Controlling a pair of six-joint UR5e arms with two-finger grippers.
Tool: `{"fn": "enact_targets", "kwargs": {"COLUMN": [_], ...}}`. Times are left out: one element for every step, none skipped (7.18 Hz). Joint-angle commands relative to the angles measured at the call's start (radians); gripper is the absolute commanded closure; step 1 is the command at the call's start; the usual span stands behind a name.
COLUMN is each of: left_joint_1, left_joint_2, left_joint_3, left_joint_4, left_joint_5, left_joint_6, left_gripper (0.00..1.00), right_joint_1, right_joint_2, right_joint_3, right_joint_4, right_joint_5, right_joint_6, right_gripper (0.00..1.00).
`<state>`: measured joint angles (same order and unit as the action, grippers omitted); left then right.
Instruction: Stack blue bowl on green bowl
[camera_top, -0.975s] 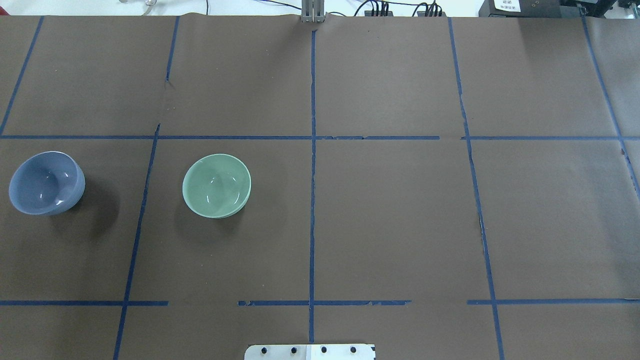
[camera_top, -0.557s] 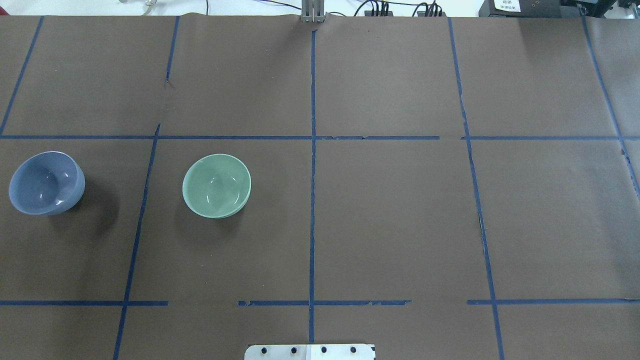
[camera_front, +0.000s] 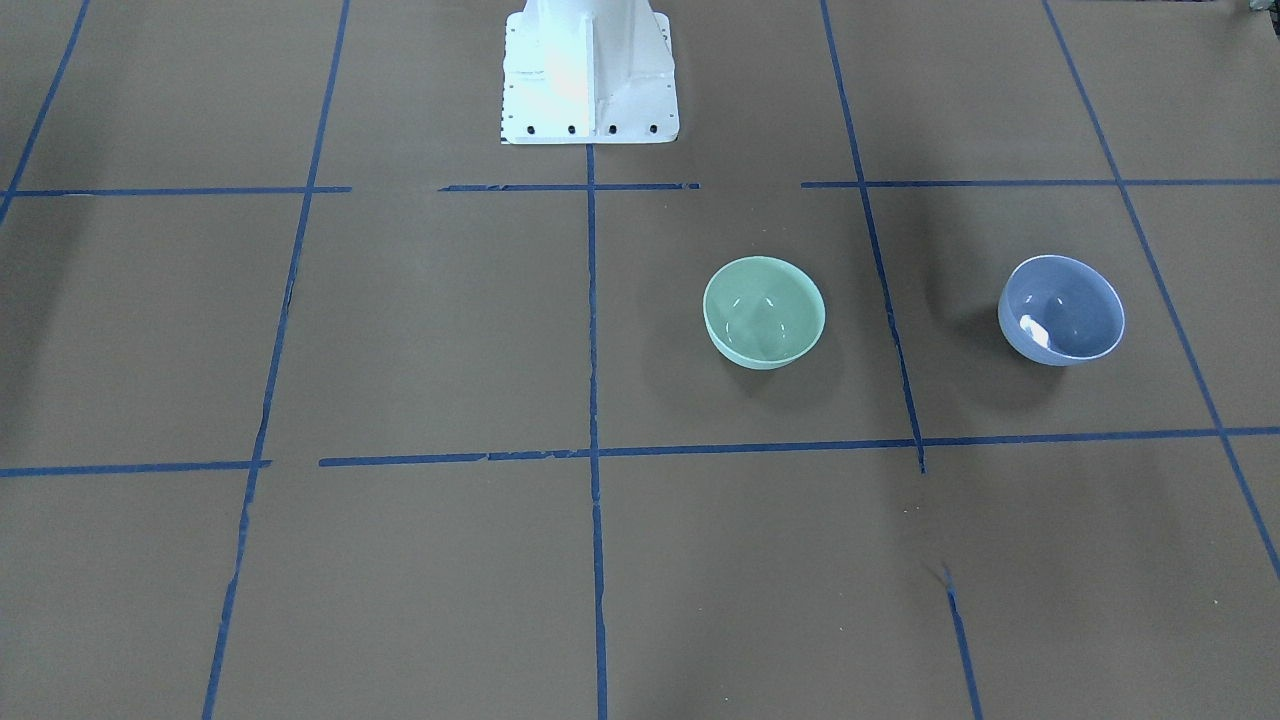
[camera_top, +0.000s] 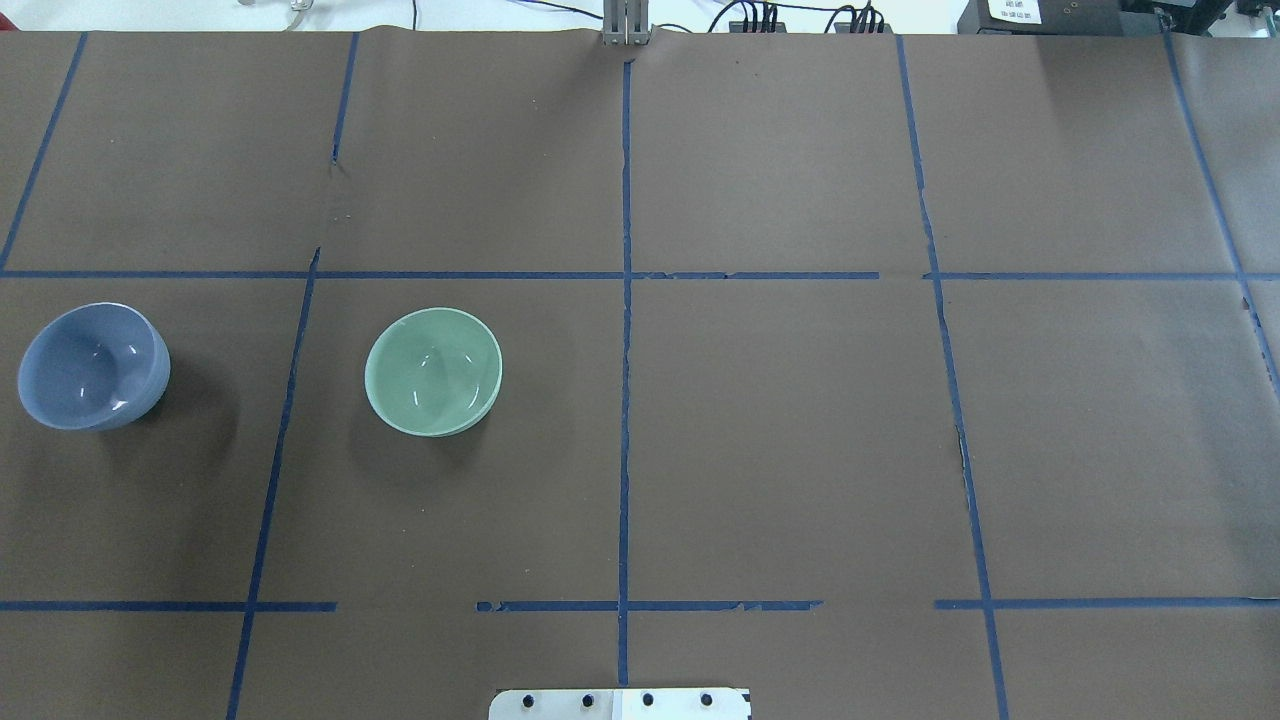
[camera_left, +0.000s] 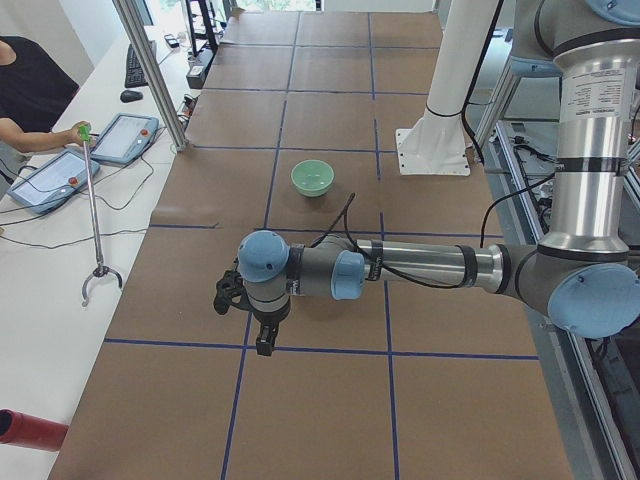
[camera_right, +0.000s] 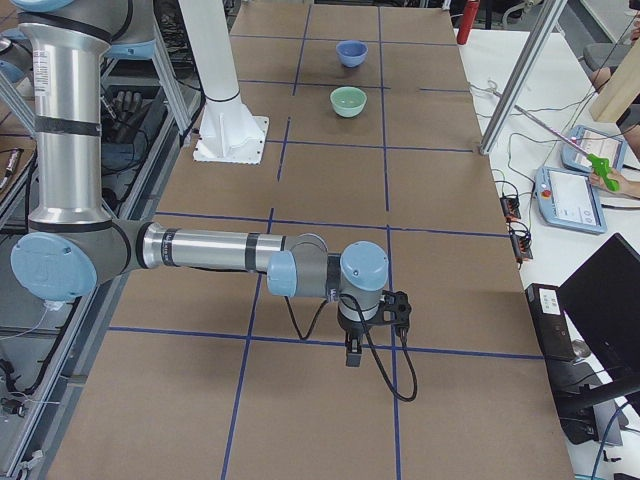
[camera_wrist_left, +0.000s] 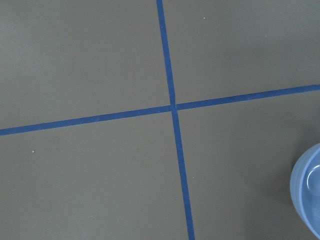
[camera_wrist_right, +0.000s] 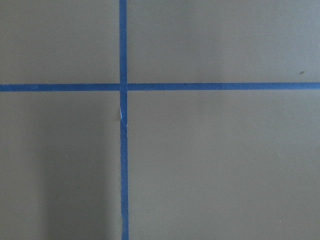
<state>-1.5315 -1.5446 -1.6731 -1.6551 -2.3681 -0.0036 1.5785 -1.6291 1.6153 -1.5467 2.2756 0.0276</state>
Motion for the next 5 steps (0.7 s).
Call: {"fn": "enact_targets", "kwargs": {"left_joint_1": [0.146, 0.216, 0.276, 0.353, 0.396], "left_joint_2": [0.047, 0.091, 0.095, 0.095, 0.095], "left_joint_3": [-0.039, -0.036, -0.028, -0.023, -0.014], "left_joint_4": [-0.210, -0.362, -0.432, -0.454, -0.489], "left_joint_5": [0.006, 0.009, 0.042, 0.094, 0.131], "left_joint_6": [-0.317, -0.473, -0.600, -0.678, -0.725], "left_gripper": [0.00, 0.00, 0.00, 0.00, 0.00], "right_joint_1": [0.000, 0.000, 0.000, 0.000, 0.000], "right_joint_2": [0.000, 0.000, 0.000, 0.000, 0.000], "right_joint_3": [0.000, 0.000, 0.000, 0.000, 0.000], "right_joint_4": [0.000, 0.000, 0.000, 0.000, -0.001], "right_joint_5": [-0.001, -0.001, 0.001, -0.001, -0.001], "right_joint_6": [0.000, 0.000, 0.000, 0.000, 0.000], "right_gripper": [0.00, 0.00, 0.00, 0.00, 0.00]}}
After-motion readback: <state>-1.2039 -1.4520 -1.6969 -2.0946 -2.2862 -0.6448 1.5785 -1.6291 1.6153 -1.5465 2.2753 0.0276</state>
